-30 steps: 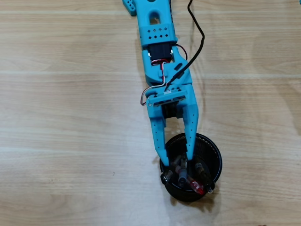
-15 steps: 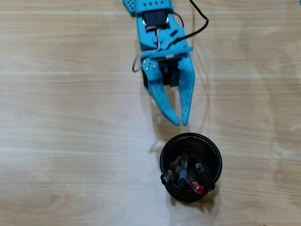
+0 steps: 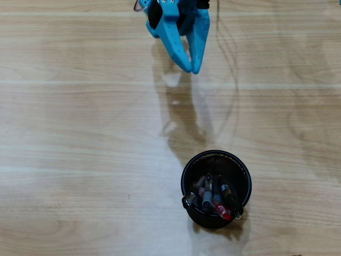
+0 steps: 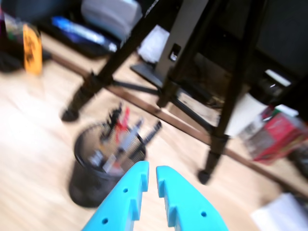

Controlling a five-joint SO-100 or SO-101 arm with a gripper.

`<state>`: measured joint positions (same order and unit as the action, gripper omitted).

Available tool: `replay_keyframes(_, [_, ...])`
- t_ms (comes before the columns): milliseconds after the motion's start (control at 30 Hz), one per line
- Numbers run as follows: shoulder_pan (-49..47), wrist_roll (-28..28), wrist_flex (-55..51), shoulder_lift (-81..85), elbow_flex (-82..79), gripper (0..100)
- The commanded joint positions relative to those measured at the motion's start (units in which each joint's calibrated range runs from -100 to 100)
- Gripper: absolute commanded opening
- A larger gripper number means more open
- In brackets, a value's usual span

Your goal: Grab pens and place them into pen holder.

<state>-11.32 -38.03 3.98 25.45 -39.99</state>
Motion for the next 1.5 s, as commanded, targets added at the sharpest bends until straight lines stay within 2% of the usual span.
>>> replay_keyframes(0, [2.83, 5.95, -0.23, 10.13, -9.54, 2])
replay_keyframes(267, [5.47, 16.82, -0.32, 34.40, -41.89, 2])
replay_keyframes(433, [6.10, 20.78, -0.66, 50.95, -59.92, 2])
replay_keyframes(567, [5.56, 24.23, -15.21, 56.75, -58.66, 2])
replay_keyframes(900, [7.19, 28.35, -45.69, 73.55, -59.47, 2])
replay_keyframes(1100, [6.92, 30.94, -53.10, 73.13, -59.11, 2])
replay_keyframes(1467, [7.10, 32.26, -52.92, 73.13, -58.93, 2])
